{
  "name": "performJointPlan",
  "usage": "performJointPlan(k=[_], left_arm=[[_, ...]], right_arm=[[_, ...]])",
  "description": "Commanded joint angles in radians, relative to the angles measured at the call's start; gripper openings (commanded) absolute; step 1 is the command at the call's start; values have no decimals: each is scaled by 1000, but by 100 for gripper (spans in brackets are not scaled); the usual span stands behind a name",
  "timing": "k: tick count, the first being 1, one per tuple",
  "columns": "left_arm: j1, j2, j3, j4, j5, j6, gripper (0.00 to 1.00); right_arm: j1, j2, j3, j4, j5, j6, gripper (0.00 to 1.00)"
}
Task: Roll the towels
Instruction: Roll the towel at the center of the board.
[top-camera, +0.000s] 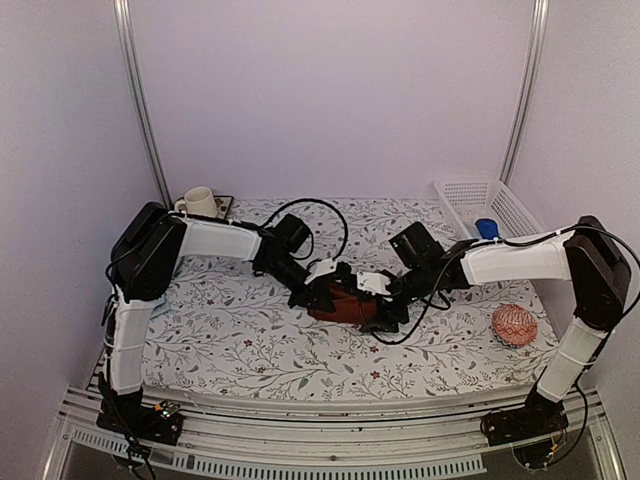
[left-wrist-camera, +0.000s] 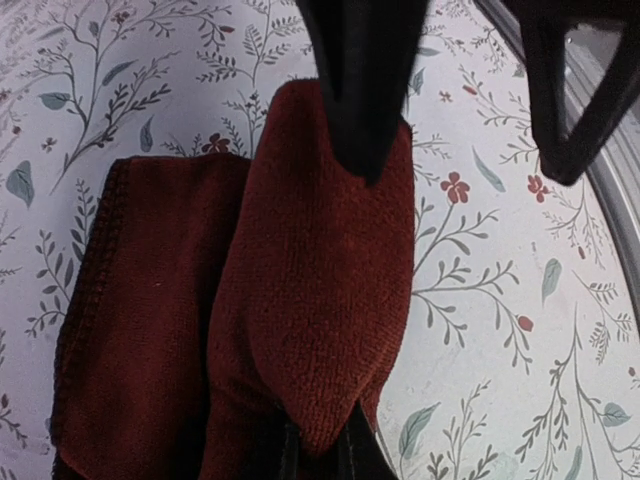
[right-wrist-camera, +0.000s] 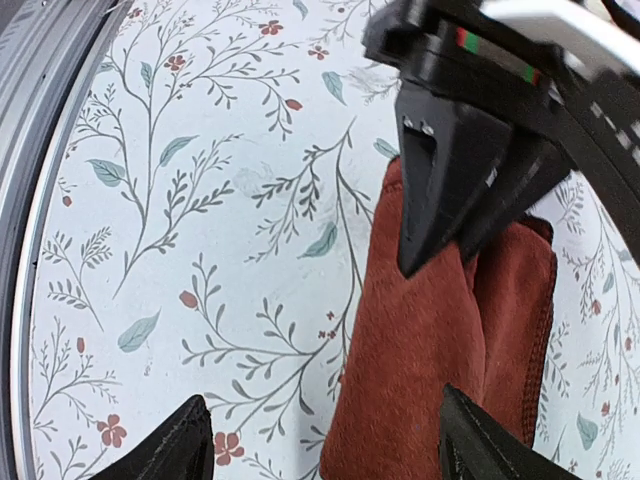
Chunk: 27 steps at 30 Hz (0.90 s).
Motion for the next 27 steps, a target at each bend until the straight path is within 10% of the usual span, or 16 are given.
performJointPlan(k=[1,16,23,27], left_arm=[[6,62,33,-41,21,-26,0],[12,94,45,-46,17,-38,0],[21,85,45,-45,10,-36,0],[38,43,17,-1,-30,-51,17]], right_arm=[[65,36,-9,139,142,-41,77],[125,145,-42,273,501,-25,61],[124,166,-30,242,484,-20,21],[122,168,-33,220,468,13,11]])
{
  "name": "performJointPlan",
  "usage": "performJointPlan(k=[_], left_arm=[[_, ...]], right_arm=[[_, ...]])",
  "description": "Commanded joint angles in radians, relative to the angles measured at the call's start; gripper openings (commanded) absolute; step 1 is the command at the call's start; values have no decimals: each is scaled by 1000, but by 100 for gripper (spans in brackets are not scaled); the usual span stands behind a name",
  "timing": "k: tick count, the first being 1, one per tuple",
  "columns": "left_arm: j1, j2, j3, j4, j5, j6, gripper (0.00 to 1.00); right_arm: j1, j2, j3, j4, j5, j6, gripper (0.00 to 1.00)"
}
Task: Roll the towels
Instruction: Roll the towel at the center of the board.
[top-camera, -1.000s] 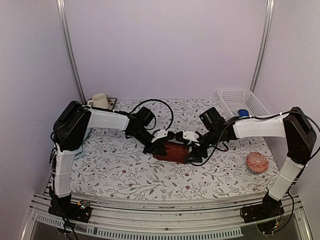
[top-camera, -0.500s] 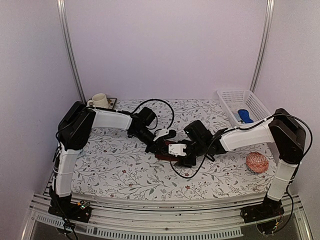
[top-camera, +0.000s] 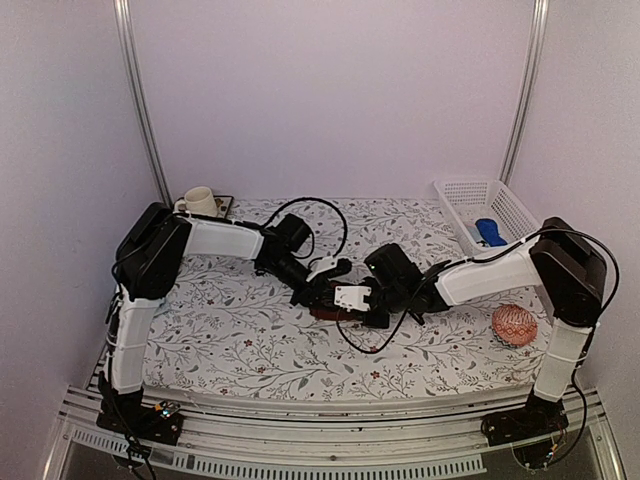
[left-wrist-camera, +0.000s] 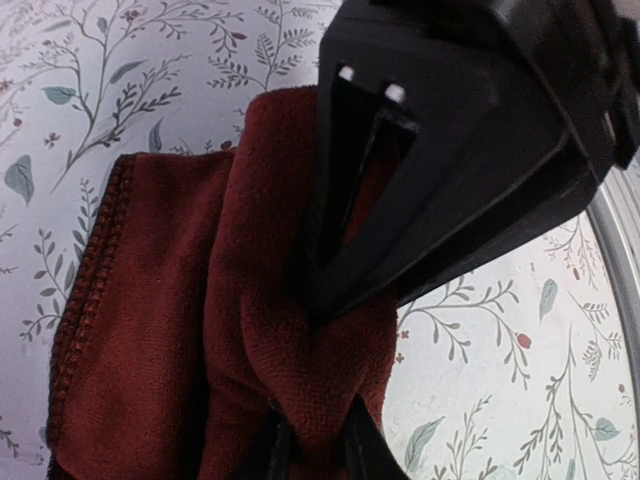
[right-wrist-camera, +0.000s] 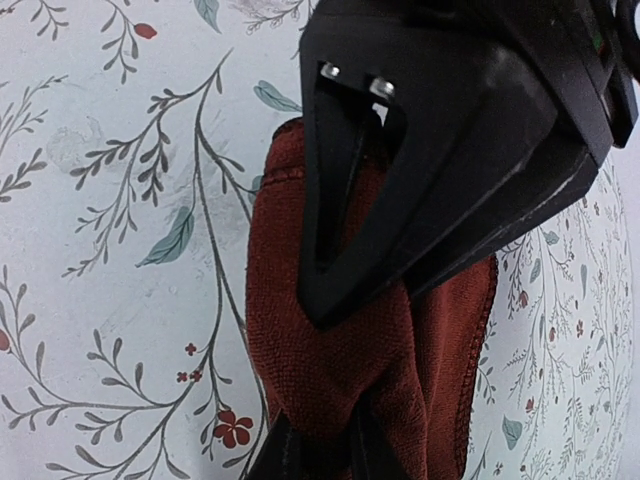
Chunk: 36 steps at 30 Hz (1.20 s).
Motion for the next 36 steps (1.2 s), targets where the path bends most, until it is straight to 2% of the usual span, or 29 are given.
performJointPlan(k=[1,5,9,10,12,13,20,27,36], left_arm=[[31,-21,-45,25,-83,-16,22],[52,-89,-93,77,-124,-38,49],[58,-161,-135,123,-195,-51,70],[58,-178,-148,136,-209,-57,78],[60,-208,-167,155,-232,-75,86],[60,-223,-179,166,-244,-82,95],[60,-286,-260,239,-310,-121,97],[44,-334,-265,247,-310,-142,97],[-4,-311,-232,250,-275,-142,94]], right_arm=[[-6,34,-14,-60,13,43,10],[-15,41,-5,-88,-16,81,9],[-50,46,17,-122,-79,138,7],[-60,44,23,-130,-101,149,7],[-76,41,29,-140,-141,170,7],[-86,41,38,-151,-167,176,7],[-153,103,144,-250,-354,228,7],[-231,198,278,-386,-504,291,8],[-313,318,452,-554,-692,396,9]])
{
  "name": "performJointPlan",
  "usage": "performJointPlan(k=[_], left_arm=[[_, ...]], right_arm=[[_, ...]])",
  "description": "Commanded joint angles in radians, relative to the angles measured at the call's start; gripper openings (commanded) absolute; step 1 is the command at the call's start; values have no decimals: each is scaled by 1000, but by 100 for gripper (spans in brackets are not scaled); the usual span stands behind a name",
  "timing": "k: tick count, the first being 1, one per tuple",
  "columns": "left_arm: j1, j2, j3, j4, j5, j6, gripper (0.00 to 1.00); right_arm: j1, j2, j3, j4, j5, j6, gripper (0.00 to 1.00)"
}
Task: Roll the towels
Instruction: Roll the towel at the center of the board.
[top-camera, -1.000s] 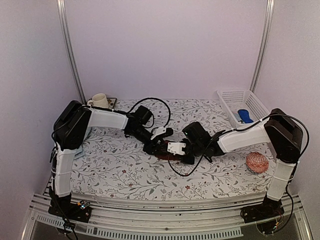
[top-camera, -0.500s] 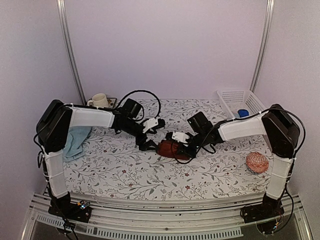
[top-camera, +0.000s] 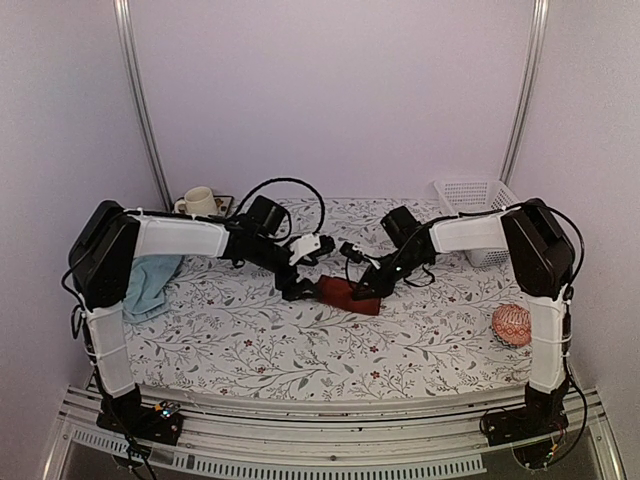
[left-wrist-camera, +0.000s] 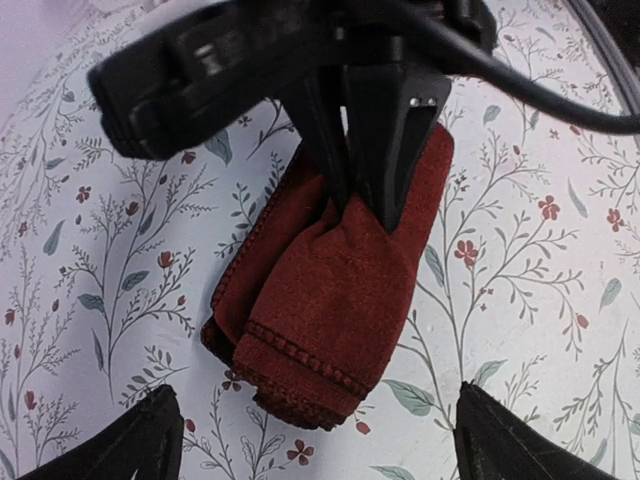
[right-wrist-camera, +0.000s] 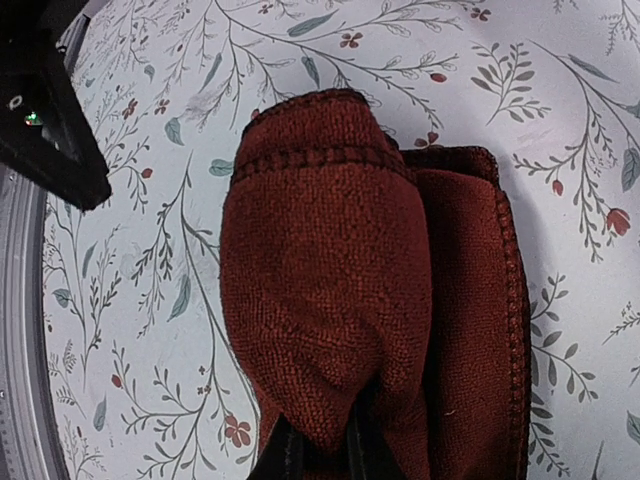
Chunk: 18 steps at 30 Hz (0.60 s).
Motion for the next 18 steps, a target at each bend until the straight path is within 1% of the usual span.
performJointPlan(k=[1,5,6,12,18], left_arm=[[-32,-5,32,17,31,-7,93],[-52,-4,47,33,48,-19,89],[-57,31,51,40,48,-22,88],[-86,94,91,62,19,-31,83],[-108,169,152,55,-35,-44,72]], right_arm=[[-45,81,58,-129,-85,72,9],[-80,126,104,-177,-138,115,9],[-84,137,117,-191,-150,126,9],[-100,173,146,-206,-205,150,10],[-118,224,215,-257,-222,169,12]])
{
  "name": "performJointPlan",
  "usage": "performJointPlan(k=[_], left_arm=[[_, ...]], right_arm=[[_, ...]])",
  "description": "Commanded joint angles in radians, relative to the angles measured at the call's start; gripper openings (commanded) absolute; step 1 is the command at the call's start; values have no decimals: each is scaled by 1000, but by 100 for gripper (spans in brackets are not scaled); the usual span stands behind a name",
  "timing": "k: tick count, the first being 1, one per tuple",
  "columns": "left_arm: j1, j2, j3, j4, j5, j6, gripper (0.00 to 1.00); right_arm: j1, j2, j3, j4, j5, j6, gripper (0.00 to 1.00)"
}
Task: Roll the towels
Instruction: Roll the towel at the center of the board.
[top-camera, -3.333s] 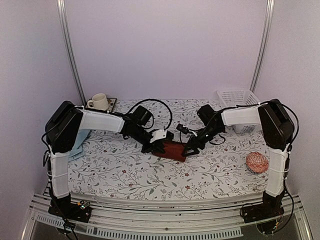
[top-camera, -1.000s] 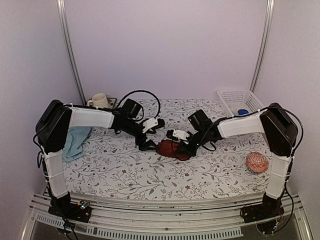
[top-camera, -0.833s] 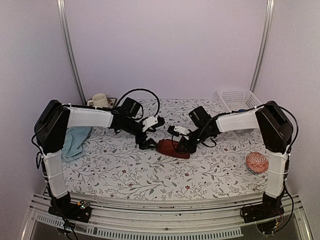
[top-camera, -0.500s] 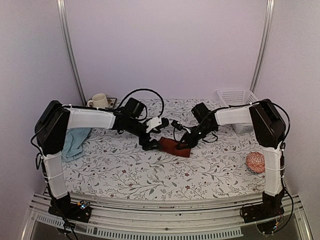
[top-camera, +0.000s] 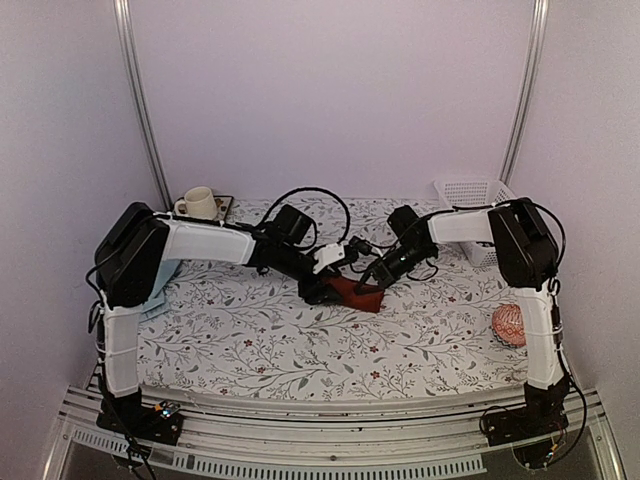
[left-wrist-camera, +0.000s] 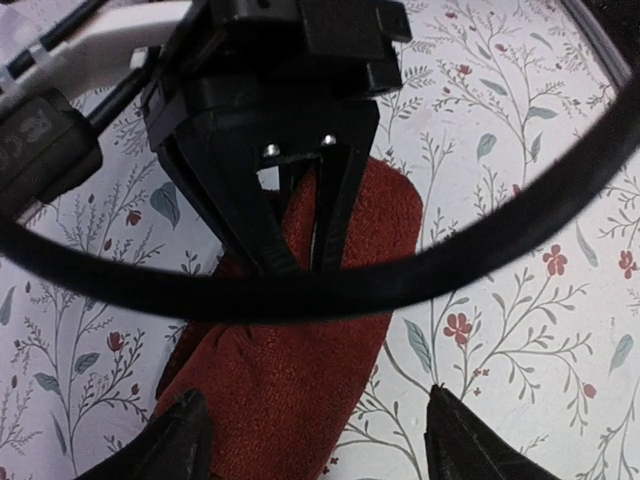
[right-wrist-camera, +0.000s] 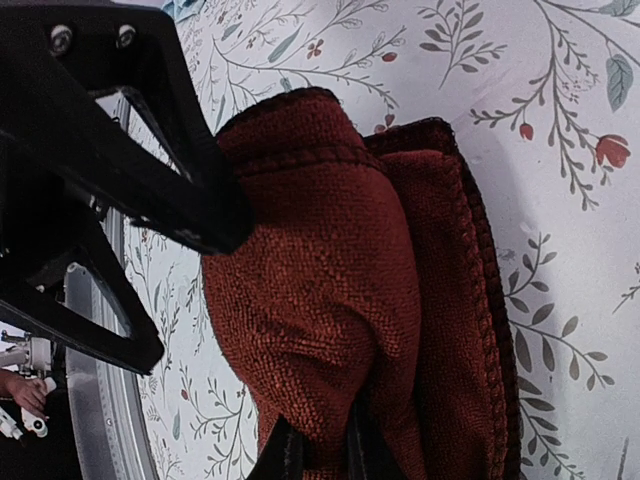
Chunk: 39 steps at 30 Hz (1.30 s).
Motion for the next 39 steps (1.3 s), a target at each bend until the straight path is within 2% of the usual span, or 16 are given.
performJointPlan(k=[1,3,5,7,10,12,16,25,31,39], left_arm=[[-22,56,56,9,-40,-12,70],[-28,77,73,-3,-53,-6,63],[-28,94,83,-10,-60,-3,48],[-28,109,94,-21,-71,2,39],[-29,122,96,-22,-78,9,33],[-27,130,99,-23,-75,8,29],[-27,148,102,-27,-58,9,28],[-17,163,88,-27,-43,17,28],[-10,162,87,-28,-40,23,28],[1,178,111,-26,-41,2,32]], right_arm=[[-22,62,31,-67,22,24,12],[-22,65,38,-72,21,18,12],[-23,67,45,-79,22,13,12],[-23,69,49,-84,19,8,13],[-23,66,54,-91,9,2,17],[-23,57,57,-93,5,-1,25],[-35,19,65,-89,7,-7,46],[-91,4,167,-99,13,-3,66],[-107,90,244,-158,19,21,72],[-100,126,179,-168,-36,16,79]])
